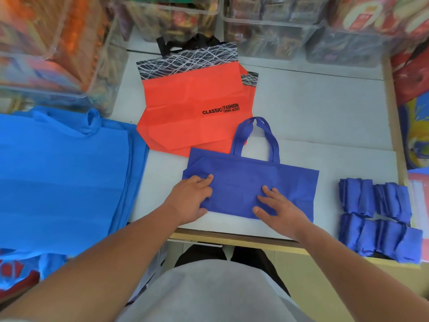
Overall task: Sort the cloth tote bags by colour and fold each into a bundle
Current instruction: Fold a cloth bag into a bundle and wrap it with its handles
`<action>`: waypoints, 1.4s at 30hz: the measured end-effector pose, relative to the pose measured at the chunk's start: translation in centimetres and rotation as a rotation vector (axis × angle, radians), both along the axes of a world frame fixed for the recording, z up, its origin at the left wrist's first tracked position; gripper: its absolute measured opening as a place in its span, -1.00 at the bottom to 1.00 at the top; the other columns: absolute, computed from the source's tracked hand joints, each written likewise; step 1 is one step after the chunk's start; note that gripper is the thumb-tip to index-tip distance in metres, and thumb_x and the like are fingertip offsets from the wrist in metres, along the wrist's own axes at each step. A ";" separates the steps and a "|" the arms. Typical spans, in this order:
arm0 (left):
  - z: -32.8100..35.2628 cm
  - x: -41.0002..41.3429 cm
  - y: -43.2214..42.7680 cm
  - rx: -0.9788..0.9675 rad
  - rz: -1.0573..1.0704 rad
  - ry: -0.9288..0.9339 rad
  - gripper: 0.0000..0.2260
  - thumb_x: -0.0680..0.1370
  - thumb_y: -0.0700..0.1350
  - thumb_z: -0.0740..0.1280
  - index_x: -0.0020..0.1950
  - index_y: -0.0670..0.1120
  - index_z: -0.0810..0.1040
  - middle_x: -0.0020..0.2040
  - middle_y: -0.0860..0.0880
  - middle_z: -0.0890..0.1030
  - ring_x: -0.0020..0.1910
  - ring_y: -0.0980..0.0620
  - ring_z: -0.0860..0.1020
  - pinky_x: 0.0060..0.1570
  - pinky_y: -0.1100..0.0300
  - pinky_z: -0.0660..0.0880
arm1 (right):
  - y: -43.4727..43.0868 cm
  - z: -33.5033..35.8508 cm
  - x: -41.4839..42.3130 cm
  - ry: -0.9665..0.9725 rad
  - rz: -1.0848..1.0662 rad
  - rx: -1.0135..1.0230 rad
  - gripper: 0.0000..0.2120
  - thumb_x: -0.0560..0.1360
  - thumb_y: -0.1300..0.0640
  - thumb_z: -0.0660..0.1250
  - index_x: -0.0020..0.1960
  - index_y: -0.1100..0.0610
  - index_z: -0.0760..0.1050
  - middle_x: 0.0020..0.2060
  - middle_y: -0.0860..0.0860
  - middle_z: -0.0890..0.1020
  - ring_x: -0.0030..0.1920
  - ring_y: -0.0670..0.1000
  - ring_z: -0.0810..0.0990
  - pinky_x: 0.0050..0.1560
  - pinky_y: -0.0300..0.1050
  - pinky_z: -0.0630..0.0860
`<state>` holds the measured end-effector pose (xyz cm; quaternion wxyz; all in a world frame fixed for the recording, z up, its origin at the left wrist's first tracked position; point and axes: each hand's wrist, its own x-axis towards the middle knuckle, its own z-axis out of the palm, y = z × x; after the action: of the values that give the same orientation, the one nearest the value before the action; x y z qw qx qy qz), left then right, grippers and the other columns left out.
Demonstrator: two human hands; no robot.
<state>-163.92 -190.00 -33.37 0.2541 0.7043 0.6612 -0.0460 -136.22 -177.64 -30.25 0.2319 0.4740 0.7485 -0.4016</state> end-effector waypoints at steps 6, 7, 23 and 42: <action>-0.9 -0.3 -1.6 -0.019 0.102 -0.133 -0.82 0.48 0.11 0.48 -0.05 0.07 0.58 0.64 0.13 0.10 0.55 0.07 0.18 0.38 0.14 0.33 | -0.6 0.4 -0.7 -0.044 0.041 0.004 -0.35 0.54 -0.40 0.21 0.56 -0.19 0.28 0.60 -0.32 -0.02 0.60 -0.22 -0.15 0.54 -0.04 0.11; -1.0 -0.3 -1.8 -0.025 0.109 -0.140 -0.78 0.44 0.12 0.52 -0.04 0.09 0.56 0.65 0.15 0.08 0.56 0.11 0.14 0.41 0.14 0.31 | -0.7 0.4 -0.7 -0.044 0.042 0.002 -0.35 0.54 -0.40 0.21 0.56 -0.19 0.28 0.60 -0.31 -0.02 0.60 -0.22 -0.15 0.54 -0.03 0.12; -1.1 0.5 -2.5 -0.024 0.164 -0.183 -0.88 0.66 0.03 0.29 -0.06 0.07 0.53 0.63 0.08 0.18 0.60 0.12 0.11 0.54 0.17 0.12 | -1.2 0.0 -0.1 -0.066 0.129 0.045 -0.22 0.42 -0.41 0.38 0.56 -0.24 0.23 0.59 -0.34 -0.03 0.60 -0.23 -0.13 0.52 -0.02 0.18; 1.7 2.1 -0.5 0.298 0.020 0.204 -0.53 0.29 -0.31 0.39 0.20 -0.18 0.60 0.38 -0.23 0.53 0.36 -0.26 0.50 0.32 -0.28 0.43 | 5.6 0.9 3.9 0.045 -0.533 0.221 -0.40 0.36 -0.24 0.56 0.21 0.13 0.59 0.10 -0.01 0.58 -0.05 -0.01 0.56 -0.06 -0.08 0.48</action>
<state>-161.84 -190.54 -31.70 0.0788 0.7191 0.6902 -0.0161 -132.28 -172.03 -29.33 0.0485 0.6671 0.6418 -0.3750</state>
